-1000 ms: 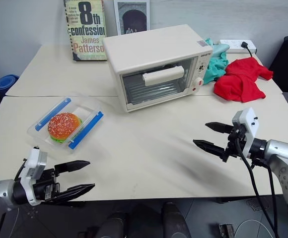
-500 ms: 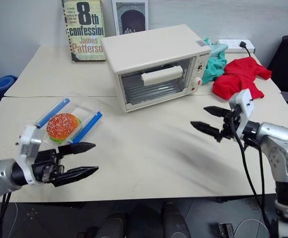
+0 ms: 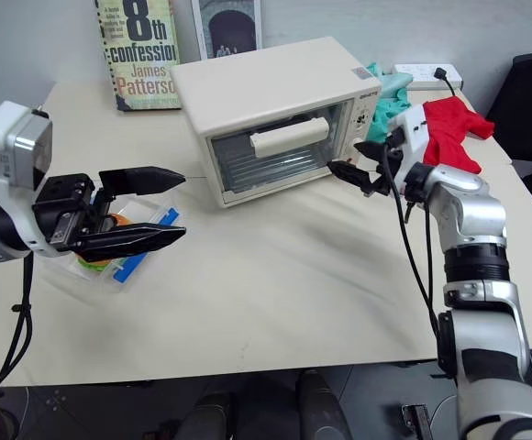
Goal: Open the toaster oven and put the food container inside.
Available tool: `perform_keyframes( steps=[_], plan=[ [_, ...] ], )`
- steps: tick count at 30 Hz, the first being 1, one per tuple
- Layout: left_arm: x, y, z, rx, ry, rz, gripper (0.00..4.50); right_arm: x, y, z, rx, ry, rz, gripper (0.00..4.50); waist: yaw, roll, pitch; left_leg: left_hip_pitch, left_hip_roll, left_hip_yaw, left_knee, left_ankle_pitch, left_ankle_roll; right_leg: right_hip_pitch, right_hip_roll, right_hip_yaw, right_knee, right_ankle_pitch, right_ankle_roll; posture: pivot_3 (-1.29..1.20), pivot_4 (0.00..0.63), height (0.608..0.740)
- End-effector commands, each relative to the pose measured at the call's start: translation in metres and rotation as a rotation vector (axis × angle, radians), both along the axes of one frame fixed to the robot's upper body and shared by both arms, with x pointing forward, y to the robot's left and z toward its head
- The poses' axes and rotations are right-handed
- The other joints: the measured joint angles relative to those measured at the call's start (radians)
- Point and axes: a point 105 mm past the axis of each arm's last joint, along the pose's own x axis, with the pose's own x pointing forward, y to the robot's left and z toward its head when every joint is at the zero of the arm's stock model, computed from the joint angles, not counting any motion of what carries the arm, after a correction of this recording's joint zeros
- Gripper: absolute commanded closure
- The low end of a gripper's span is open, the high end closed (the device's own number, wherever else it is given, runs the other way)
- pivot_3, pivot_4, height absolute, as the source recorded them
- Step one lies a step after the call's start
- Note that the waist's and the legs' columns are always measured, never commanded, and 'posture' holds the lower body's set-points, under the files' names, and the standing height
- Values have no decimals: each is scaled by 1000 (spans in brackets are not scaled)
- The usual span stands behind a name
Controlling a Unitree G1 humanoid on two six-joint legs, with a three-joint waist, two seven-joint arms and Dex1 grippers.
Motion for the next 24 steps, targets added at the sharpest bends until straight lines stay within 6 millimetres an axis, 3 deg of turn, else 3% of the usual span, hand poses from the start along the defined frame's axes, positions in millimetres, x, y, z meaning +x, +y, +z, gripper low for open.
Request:
perform_keyframes(
  steps=[1, 11, 17, 24],
  plan=[
    [-1, -3, 4, 6, -44, 2, 0, 6, 11, 22, 1, -72, 25, 13, -5, 0, 0, 0, 0, 0, 0, 0, 0, 0, 0, 0, 0, 0, 0, 0, 150, 740],
    [4, 3, 4, 3, -70, 40, 0, -10, 48, 48, 18, -143, 224, 13, -5, 0, 0, 1, 0, 0, 1, 0, 0, 0, 0, 1, 1, 0, 0, 0, 150, 740],
    [13, 10, 7, -10, -102, 103, 0, -23, 59, 43, -3, -151, 289, 13, -7, 1, 0, 1, 0, 0, 0, 0, 0, 0, 0, 0, 1, 0, 0, 0, 150, 740],
    [36, 16, 14, -24, -151, 196, 0, -50, 55, 34, 24, -156, 323, 13, -8, 1, 0, 0, 0, 0, -1, 0, 0, -1, 1, 0, 2, 0, 0, 0, 150, 740]
  ],
)
